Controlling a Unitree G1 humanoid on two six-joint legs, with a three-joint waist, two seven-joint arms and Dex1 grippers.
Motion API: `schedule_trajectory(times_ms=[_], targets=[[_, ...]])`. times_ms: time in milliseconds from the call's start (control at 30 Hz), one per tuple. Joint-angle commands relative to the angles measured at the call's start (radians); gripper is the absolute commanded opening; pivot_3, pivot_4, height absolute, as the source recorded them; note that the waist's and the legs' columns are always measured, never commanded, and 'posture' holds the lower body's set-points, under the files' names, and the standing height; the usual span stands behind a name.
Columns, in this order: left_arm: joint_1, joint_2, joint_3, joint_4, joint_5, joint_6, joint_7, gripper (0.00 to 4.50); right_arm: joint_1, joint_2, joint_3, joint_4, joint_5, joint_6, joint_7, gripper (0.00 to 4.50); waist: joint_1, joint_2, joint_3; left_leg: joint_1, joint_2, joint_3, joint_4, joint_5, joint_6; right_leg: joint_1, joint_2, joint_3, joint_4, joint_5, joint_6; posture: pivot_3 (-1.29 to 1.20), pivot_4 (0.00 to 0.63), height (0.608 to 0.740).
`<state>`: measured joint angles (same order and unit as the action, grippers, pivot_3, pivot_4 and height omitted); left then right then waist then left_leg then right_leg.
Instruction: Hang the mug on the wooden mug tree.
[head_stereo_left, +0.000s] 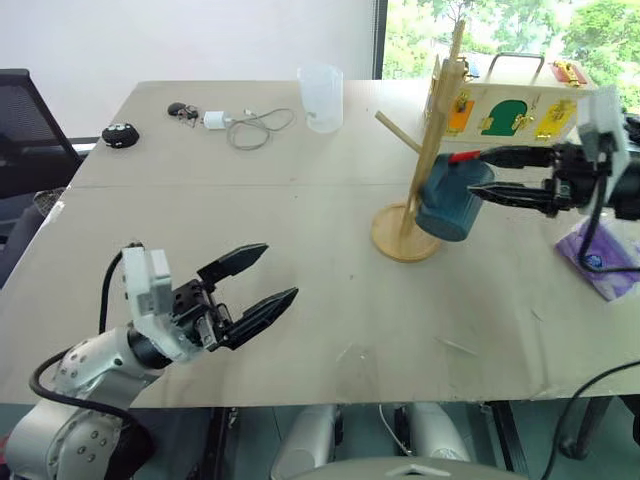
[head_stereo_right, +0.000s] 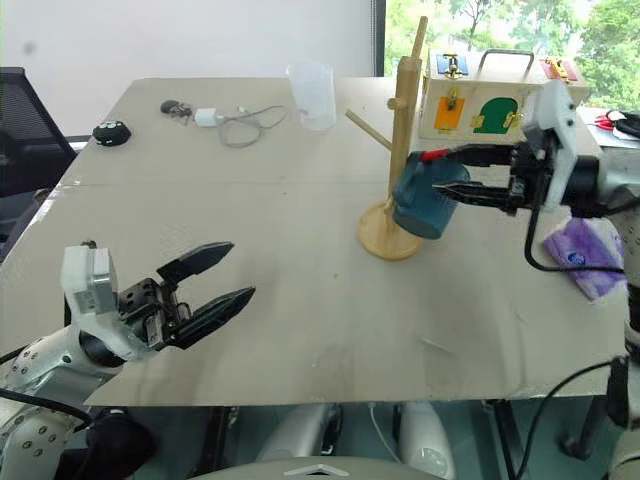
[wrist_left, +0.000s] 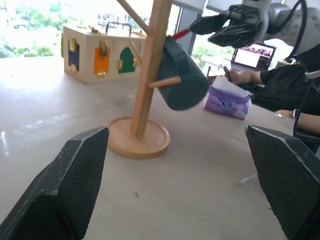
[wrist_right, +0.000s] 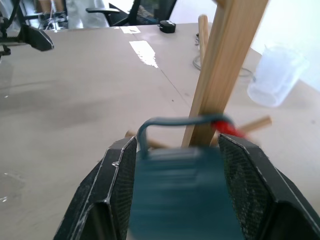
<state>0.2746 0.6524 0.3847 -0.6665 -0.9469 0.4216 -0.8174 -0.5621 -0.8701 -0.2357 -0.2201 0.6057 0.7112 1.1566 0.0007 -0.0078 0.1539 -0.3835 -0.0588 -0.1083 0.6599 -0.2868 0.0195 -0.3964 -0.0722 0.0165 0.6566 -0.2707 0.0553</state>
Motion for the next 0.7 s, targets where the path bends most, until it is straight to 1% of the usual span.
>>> schedule_trajectory(times_ms=[33, 100, 167, 233, 300, 333, 433, 700], targets=[[-0.003, 0.027, -0.019, -0.036, 0.016, 0.03, 0.029, 4.5, 0.149, -0.018, -0.124, -0.122, 0.036, 0.023, -0.062, 2.54, 0.006, 0.0, 0.0, 0.0, 0.0, 0.0, 0.0, 0.0, 0.0, 0.0, 0.0, 0.0, 0.0, 0.0, 0.0, 0.0, 0.15, 0.74], [-0.003, 0.041, -0.025, -0.029, 0.021, 0.048, 0.034, 4.5, 0.269, -0.01, -0.18, -0.165, 0.035, 0.016, -0.087, 2.54, 0.011, 0.0, 0.0, 0.0, 0.0, 0.0, 0.0, 0.0, 0.0, 0.0, 0.0, 0.0, 0.0, 0.0, 0.0, 0.0, 0.15, 0.74], [-0.001, 0.051, -0.026, -0.018, 0.024, 0.057, 0.03, 4.5, 0.354, 0.006, -0.222, -0.194, 0.048, 0.02, -0.119, 2.54, 0.013, 0.0, 0.0, 0.0, 0.0, 0.0, 0.0, 0.0, 0.0, 0.0, 0.0, 0.0, 0.0, 0.0, 0.0, 0.0, 0.15, 0.74], [0.011, 0.063, -0.027, -0.007, 0.039, 0.064, 0.019, 4.5, 0.484, 0.015, -0.245, -0.219, 0.004, -0.036, -0.117, 2.54, 0.013, 0.0, 0.0, 0.001, 0.0, 0.001, 0.0, 0.0, 0.0, 0.0, 0.0, 0.001, 0.001, 0.0, 0.0, 0.0, 0.15, 0.74], [0.03, 0.075, -0.023, 0.0, 0.046, 0.072, 0.007, 4.5, 0.602, 0.037, -0.28, -0.24, 0.0, -0.062, -0.11, 3.05, 0.013, -0.001, -0.001, 0.001, 0.0, 0.001, 0.0, 0.0, 0.0, 0.001, 0.001, 0.001, 0.001, 0.0, 0.0, 0.0, 0.15, 0.74], [0.037, 0.079, -0.019, 0.004, 0.049, 0.077, 0.005, 4.5, 0.657, 0.051, -0.291, -0.242, -0.009, -0.085, -0.109, 3.24, 0.013, -0.001, -0.001, 0.002, 0.0, 0.001, 0.0, 0.0, 0.0, 0.002, 0.001, 0.001, 0.001, 0.0, 0.0, 0.0, 0.15, 0.74], [0.052, 0.089, -0.011, 0.023, 0.074, 0.078, 0.003, 4.5, 0.767, 0.09, -0.3, -0.244, -0.043, -0.162, -0.123, 4.46, 0.013, 0.0, -0.001, 0.002, 0.0, 0.001, 0.0, 0.0, 0.0, 0.002, 0.001, 0.001, 0.001, 0.0, 0.0, 0.0, 0.15, 0.74], [0.027, 0.089, -0.02, 0.056, 0.157, 0.056, 0.016, 4.5, 0.88, 0.2, -0.236, -0.231, -0.132, -0.329, -0.209, 4.46, 0.012, -0.001, -0.001, 0.004, 0.001, 0.003, 0.0, 0.0, 0.0, 0.004, 0.001, 0.001, 0.002, 0.0, 0.0, 0.0, 0.15, 0.74]])
